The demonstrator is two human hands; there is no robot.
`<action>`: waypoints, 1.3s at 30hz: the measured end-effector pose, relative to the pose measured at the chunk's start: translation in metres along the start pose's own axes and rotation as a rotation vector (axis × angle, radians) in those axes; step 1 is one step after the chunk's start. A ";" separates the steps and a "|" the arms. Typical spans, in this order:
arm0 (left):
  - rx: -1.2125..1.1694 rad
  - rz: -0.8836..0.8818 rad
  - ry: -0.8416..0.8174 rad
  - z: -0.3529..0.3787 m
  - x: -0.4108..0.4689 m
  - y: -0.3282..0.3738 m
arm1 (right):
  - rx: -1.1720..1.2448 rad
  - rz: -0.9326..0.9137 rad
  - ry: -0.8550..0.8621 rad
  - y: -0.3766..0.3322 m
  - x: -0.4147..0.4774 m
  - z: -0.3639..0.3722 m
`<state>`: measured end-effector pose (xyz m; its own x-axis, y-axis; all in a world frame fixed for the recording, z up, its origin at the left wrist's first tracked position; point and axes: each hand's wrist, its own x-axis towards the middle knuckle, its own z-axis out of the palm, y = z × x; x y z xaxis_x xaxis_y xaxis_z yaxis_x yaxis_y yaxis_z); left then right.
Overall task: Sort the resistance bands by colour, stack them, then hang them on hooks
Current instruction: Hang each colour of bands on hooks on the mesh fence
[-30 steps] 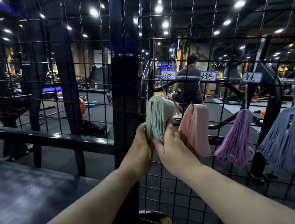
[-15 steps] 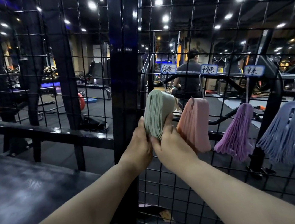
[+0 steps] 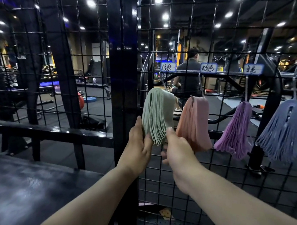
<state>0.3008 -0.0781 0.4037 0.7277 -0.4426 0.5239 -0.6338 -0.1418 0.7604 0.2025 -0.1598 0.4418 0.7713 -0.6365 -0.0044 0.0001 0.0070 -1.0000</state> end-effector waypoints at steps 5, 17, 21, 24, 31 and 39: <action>-0.162 -0.080 0.045 -0.001 -0.002 0.004 | 0.457 0.363 -0.104 -0.026 0.015 -0.004; -0.541 -0.173 0.143 0.005 -0.004 -0.007 | 0.583 0.511 -0.243 -0.031 0.009 -0.020; -0.581 -0.225 0.169 0.005 -0.004 0.000 | 0.545 0.544 -0.250 -0.038 0.009 -0.025; -0.677 -0.284 0.179 0.004 -0.006 0.006 | 0.540 0.576 -0.256 -0.041 0.012 -0.025; -0.730 -0.336 0.218 0.007 -0.007 0.001 | 0.530 0.544 -0.301 -0.037 0.011 -0.026; -0.774 -0.370 0.222 0.008 -0.004 0.006 | 0.550 0.493 -0.289 -0.028 0.015 -0.024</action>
<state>0.2920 -0.0845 0.4035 0.9359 -0.2938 0.1943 -0.0512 0.4322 0.9003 0.1991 -0.1884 0.4699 0.8988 -0.2358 -0.3695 -0.1285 0.6641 -0.7365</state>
